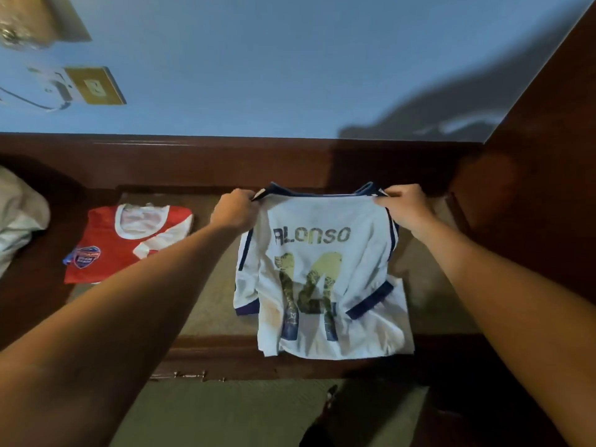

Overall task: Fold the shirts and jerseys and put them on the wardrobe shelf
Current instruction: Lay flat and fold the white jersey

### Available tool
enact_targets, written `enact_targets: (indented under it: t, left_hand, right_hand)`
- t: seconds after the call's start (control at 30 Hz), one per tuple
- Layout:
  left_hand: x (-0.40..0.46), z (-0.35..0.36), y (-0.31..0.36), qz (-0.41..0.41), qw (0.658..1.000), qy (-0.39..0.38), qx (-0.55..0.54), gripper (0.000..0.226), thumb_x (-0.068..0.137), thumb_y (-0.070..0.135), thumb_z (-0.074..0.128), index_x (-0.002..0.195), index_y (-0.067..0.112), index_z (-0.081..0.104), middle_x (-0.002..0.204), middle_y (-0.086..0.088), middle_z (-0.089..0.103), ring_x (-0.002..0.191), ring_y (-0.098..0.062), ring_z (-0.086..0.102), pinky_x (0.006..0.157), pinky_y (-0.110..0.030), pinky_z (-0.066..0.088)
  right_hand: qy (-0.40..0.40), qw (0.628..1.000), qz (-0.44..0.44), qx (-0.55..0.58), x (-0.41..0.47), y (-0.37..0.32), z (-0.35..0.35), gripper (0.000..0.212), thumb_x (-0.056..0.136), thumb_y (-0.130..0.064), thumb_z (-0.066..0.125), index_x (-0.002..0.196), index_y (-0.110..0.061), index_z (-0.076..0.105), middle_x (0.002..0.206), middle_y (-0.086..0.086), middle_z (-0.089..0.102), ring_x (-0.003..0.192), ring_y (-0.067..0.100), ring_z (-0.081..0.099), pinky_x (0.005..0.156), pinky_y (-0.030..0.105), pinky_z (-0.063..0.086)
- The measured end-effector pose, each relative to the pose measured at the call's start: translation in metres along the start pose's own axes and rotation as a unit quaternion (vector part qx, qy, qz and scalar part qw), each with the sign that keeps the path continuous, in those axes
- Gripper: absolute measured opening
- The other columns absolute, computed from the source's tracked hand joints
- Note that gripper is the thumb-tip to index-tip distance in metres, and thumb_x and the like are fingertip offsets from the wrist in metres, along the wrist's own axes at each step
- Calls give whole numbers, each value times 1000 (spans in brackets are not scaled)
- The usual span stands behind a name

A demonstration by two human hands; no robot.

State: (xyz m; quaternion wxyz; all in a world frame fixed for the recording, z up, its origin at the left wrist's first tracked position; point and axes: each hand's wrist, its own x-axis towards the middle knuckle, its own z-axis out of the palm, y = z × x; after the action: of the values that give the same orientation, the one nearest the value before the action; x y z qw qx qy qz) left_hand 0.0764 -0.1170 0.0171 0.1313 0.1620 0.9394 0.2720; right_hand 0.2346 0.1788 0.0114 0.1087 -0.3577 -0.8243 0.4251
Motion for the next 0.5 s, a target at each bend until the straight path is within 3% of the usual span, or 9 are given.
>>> enact_targets:
  t: [0.13,0.2,0.27,0.33,0.4,0.5]
  left_hand:
    - [43,40,7,-93,988,-12,-123,22,98,18,53,99,29,72,74,-5,72,60,-18,69,51,-27,51]
    - [67,60,12,-190,950,-16,-248,17,96,9,56,97,15,71,65,-10,72,49,-15,67,49,-29,57]
    - [88,76,17,-261,893,-3,-366,8,94,2,60,95,1,68,67,-15,73,54,-20,71,55,-32,61]
    - [109,88,19,-275,857,21,-435,6,95,-1,58,95,2,63,78,-18,74,64,-24,75,56,-33,62]
    - [131,103,11,-256,869,49,-421,10,96,2,57,99,6,66,85,-14,75,70,-22,76,63,-37,64]
    - [162,126,-11,-215,912,89,-339,19,92,9,54,104,13,68,84,-7,76,70,-21,76,69,-42,64]
  right_hand:
    - [33,984,-41,-168,42,25,13,35,90,-46,70,67,-20,66,67,3,63,72,28,61,59,32,40]
    - [61,974,-38,-216,65,32,22,39,91,-51,66,73,-16,70,71,6,64,72,30,58,60,32,42]
    - [46,983,-18,-174,91,33,35,37,92,-48,67,73,-16,70,70,6,66,70,29,64,61,35,53]
    - [13,997,23,-72,116,34,53,29,95,-36,68,72,-18,70,67,7,70,60,24,71,60,40,62]
    - [-13,998,50,-21,138,41,73,24,96,-27,67,75,-18,69,68,7,73,56,18,73,57,37,63]
    - [-18,999,40,-25,171,63,108,13,91,-30,68,80,-24,71,78,3,75,76,25,75,67,44,63]
